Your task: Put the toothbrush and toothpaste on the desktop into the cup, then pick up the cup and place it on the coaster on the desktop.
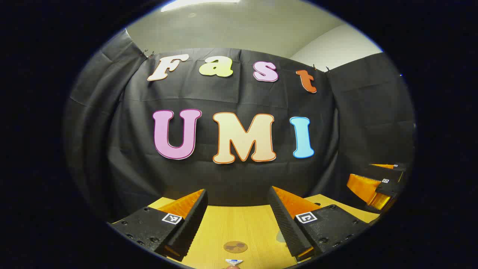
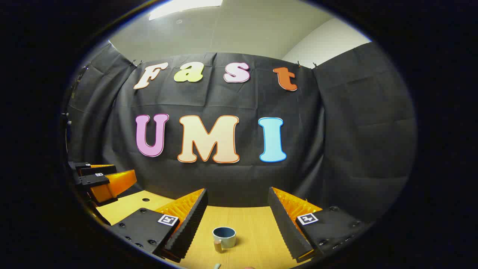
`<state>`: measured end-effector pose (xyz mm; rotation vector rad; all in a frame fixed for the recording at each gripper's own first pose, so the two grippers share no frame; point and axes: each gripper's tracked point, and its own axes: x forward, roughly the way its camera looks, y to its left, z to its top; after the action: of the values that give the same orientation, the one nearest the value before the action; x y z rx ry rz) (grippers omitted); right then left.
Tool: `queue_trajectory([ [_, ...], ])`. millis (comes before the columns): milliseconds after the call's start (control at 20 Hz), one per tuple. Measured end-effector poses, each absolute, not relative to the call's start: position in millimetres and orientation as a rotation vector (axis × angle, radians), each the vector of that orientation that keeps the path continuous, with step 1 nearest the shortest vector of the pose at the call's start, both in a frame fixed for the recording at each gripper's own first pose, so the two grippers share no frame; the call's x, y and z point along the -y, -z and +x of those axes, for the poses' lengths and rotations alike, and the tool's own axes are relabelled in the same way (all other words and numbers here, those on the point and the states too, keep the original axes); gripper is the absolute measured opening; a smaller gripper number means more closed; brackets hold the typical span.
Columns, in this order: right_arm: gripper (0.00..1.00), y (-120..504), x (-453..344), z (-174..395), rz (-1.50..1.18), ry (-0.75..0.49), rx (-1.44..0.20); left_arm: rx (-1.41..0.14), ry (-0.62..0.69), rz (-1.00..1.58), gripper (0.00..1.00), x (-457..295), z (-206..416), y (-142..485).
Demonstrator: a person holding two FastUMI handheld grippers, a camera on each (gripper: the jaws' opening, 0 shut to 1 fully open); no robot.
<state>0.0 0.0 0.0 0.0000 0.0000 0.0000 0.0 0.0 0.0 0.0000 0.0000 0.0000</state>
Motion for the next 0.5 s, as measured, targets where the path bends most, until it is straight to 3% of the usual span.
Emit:
queue_trajectory([
  [500,0.99,3,-9,0,0.006,-0.018,-0.029,-0.007,-0.085,-0.003,0.94,-32,-9,2],
])
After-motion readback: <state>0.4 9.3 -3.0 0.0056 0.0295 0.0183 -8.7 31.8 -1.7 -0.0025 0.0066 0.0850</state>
